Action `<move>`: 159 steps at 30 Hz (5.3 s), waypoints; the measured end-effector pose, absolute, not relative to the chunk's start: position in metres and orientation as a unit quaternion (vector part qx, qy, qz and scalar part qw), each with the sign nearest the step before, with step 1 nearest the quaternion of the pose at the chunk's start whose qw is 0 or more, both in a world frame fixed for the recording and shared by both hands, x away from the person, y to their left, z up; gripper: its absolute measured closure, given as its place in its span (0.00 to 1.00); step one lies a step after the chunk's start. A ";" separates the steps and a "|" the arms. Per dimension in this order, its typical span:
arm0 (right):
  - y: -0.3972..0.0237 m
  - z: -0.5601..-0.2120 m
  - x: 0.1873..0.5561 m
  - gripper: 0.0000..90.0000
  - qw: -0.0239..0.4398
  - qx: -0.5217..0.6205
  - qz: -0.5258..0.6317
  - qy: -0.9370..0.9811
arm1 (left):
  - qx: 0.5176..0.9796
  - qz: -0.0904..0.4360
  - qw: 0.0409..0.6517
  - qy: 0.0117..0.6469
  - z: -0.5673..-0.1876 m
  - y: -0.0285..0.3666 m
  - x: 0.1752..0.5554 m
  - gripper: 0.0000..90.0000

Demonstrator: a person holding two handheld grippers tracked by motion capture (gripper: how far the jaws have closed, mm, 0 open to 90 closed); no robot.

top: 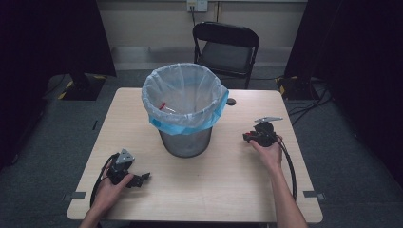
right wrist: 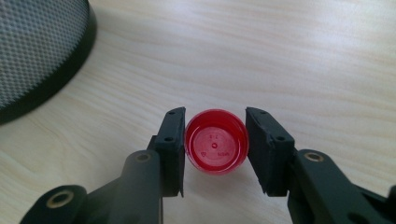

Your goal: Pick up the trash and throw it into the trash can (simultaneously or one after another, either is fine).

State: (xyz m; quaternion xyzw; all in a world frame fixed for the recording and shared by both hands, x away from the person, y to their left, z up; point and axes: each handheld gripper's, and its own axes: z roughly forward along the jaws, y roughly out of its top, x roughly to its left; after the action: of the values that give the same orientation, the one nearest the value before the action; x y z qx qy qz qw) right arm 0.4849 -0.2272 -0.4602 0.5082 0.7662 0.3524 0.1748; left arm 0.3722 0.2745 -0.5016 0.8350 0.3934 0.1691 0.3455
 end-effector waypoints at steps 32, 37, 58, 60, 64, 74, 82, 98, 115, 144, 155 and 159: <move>-0.212 -0.391 0.455 0.67 0.183 0.453 0.446 0.750 | 0.834 0.169 0.346 0.394 -0.502 0.274 0.372 0.00; -0.212 -0.381 0.454 0.67 0.181 0.449 0.463 0.743 | 0.835 0.169 0.346 0.394 -0.502 0.274 0.372 0.00; -0.204 -0.323 0.422 0.67 0.197 0.418 0.504 0.730 | 0.834 0.169 0.346 0.395 -0.502 0.274 0.372 0.00; -0.203 -0.317 0.418 0.67 0.200 0.412 0.510 0.728 | 0.834 0.169 0.346 0.395 -0.502 0.274 0.372 0.00; -0.201 -0.307 0.412 0.67 0.204 0.400 0.522 0.725 | 0.834 0.169 0.346 0.394 -0.502 0.274 0.372 0.00; -0.195 -0.282 0.405 0.67 0.212 0.372 0.543 0.722 | 0.834 0.169 0.346 0.394 -0.502 0.274 0.372 0.00; -0.188 -0.267 0.404 0.67 0.214 0.352 0.563 0.717 | 0.835 0.169 0.345 0.394 -0.502 0.274 0.372 0.00; -0.152 -0.243 0.418 0.67 0.198 0.306 0.599 0.713 | 0.835 0.169 0.345 0.393 -0.502 0.274 0.372 0.00; -0.115 -0.240 0.440 0.67 0.157 0.265 0.621 0.721 | 0.835 0.169 0.345 0.394 -0.502 0.275 0.372 0.00; -0.085 -0.245 0.483 0.38 0.144 0.314 0.563 0.750 | 0.835 0.169 0.345 0.393 -0.502 0.274 0.372 0.00; -0.095 -0.243 0.484 0.24 0.164 0.329 0.559 0.743 | 0.835 0.169 0.345 0.394 -0.502 0.274 0.372 0.00; -0.100 -0.244 0.482 0.21 0.168 0.332 0.560 0.740 | 0.835 0.169 0.345 0.393 -0.502 0.274 0.372 0.00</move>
State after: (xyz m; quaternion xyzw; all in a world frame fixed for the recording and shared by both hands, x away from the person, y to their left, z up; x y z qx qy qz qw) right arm 0.4817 -0.0999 -0.2444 0.3319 0.7399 0.5604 0.1684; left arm 0.3722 0.2745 -0.5015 0.8352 0.3934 0.1690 0.3451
